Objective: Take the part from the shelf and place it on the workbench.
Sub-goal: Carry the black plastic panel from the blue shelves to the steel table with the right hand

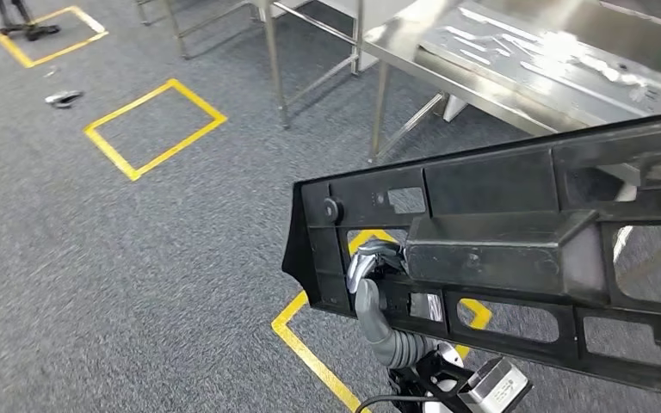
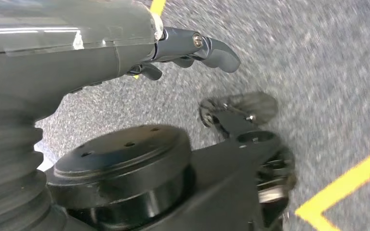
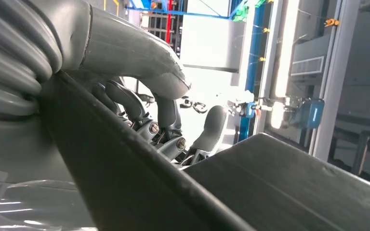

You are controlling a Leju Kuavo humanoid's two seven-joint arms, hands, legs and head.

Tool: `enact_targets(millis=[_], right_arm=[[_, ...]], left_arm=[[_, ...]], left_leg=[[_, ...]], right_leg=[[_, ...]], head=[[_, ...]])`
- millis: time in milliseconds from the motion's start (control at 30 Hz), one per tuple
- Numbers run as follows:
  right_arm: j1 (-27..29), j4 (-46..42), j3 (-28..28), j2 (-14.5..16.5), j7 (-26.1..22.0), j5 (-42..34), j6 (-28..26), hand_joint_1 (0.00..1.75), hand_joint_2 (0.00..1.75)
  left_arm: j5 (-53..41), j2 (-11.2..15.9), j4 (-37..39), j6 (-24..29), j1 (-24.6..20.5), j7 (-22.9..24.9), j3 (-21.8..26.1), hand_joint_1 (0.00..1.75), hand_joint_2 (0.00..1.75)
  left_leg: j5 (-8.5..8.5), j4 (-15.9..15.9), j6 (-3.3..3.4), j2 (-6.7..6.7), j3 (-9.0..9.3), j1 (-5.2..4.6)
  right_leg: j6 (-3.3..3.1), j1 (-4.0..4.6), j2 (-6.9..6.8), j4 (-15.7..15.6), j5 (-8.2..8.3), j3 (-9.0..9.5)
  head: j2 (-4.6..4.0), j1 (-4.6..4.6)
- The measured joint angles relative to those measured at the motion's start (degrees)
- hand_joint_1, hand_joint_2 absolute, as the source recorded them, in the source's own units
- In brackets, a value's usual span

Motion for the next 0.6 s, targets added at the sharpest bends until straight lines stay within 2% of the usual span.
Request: enact_targets(millis=[33, 67, 100, 133, 200, 233, 267, 300, 400, 467, 533, 567, 600], right_arm=[[0.1, 0.0, 0.0, 0.0, 0.0, 0.0, 0.2, 1.75, 1.75], [0.3, 0.0, -0.1, 0.0, 0.0, -0.1, 0.4, 1.75, 1.75], [0.5, 0.0, -0.1, 0.0, 0.1, -0.3, 0.6, 1.75, 1.75], [0.7, 0.0, -0.2, 0.0, 0.2, -0.5, 0.8, 1.75, 1.75], [1.0, 0.0, -0.5, 0.0, 0.2, -0.7, 1.1, 1.75, 1.75], [1.1, 0.0, -0.6, 0.0, 0.2, -0.7, 1.2, 1.75, 1.75], [1.2, 0.0, -0.8, 0.0, 0.2, -0.7, 1.2, 1.75, 1.75], [1.3, 0.0, -0.9, 0.0, 0.2, -0.7, 1.2, 1.75, 1.75], [1.4, -0.1, -1.3, 0.0, 0.2, -0.4, 1.3, 1.75, 1.75], [1.4, -0.4, -1.5, 0.0, 0.3, -0.2, 1.2, 1.75, 1.75], [1.3, -0.7, -1.7, 0.0, 0.7, 0.0, 0.9, 1.75, 1.75], [1.4, -0.8, -1.8, 0.0, 1.0, 0.0, 0.9, 1.75, 1.75], [1.5, -0.8, -1.8, 0.0, 1.2, 0.1, 0.8, 1.75, 1.75]], left_arm=[[0.0, 0.0, 0.0, 0.0, 0.1, 0.1, 0.0, 0.00, 1.75], [0.0, 0.0, 0.0, 0.0, 0.3, 0.2, 0.0, 0.00, 1.75], [0.0, 0.0, 0.0, 0.0, 0.4, 0.3, 0.0, 0.00, 1.75], [0.0, 0.0, 0.0, 0.0, 0.4, 0.5, 0.0, 0.00, 1.75], [0.0, 0.0, 0.0, 0.0, 0.4, 0.9, 0.0, 0.00, 1.75], [0.0, 0.0, 0.0, 0.0, 0.3, 1.0, 0.0, 0.00, 1.75], [0.0, 0.0, 0.0, 0.1, 0.2, 1.2, 0.0, 0.00, 1.75], [0.0, 0.0, 0.0, 0.1, 0.2, 1.2, 0.0, 0.00, 1.75], [-0.2, 0.0, 0.0, 0.0, 0.1, 1.2, 0.0, 0.00, 1.75], [-0.5, 0.0, 0.0, -0.1, 0.0, 1.2, 0.0, 0.00, 1.75], [-0.8, 0.0, 0.0, -0.2, 0.1, 1.3, 0.0, 0.00, 1.75], [-0.9, 0.0, 0.0, -0.2, 0.1, 1.3, 0.0, 0.00, 1.75], [-1.0, 0.0, 0.0, -0.2, 0.2, 1.3, 0.0, 0.00, 1.75]], left_leg=[[-1.81, 4.0, -0.11, -0.61, -1.82, 0.05], [-2.92, 7.3, -0.22, -0.87, -3.38, 0.10], [-2.84, 8.8, -0.31, -0.95, -4.20, 0.15], [-1.66, 8.2, -0.35, -0.97, -4.09, 0.21], [2.58, 1.4, -0.27, -1.15, -1.36, 0.37], [4.01, -2.2, -0.15, -1.37, 0.13, 0.36], [4.85, -4.8, 0.09, -1.59, 1.19, 0.34], [4.98, -6.0, 0.38, -1.80, 1.64, 0.29], [5.07, -6.6, 1.53, -1.77, 1.80, 0.22], [5.16, -7.0, 2.27, -1.58, 2.08, 0.39], [4.87, -7.1, 2.65, -1.33, 2.29, 0.38], [4.66, -7.1, 2.69, -1.19, 2.43, 0.36], [4.40, -7.1, 2.68, -1.07, 2.68, 0.35]], right_leg=[[-0.13, -0.01, 0.62, 0.0, 0.02, -0.05], [-0.17, 0.00, 1.19, 0.1, 0.03, -0.07], [-0.18, 0.00, 1.78, 0.1, 0.02, -0.07], [-0.15, -0.02, 2.28, 0.3, -0.01, -0.04], [0.11, -0.10, 3.04, 0.7, -0.21, -0.01], [0.35, -0.02, 3.27, 1.0, -0.37, -0.11], [0.63, 0.05, 3.43, 1.2, -0.47, -0.26], [0.92, 0.12, 3.52, 1.3, -0.51, -0.43], [1.86, 0.05, 3.36, 1.5, -0.70, -0.67], [2.50, -0.04, 2.27, 4.5, -2.38, -2.03], [2.97, -0.20, 1.25, 11.4, -5.45, -5.72], [3.13, -0.32, 1.09, 14.9, -6.49, -7.72], [3.22, -0.41, 0.99, 17.0, -6.58, -9.10]], head=[[-0.01, -0.04], [-0.01, -0.06], [-0.01, -0.06], [-0.01, -0.07], [0.00, -0.06], [-0.01, -0.08], [-0.01, -0.07], [-0.01, -0.07], [0.00, -0.08], [0.00, 0.03], [-0.01, 0.14], [-0.01, 0.13], [-0.01, 0.13]])
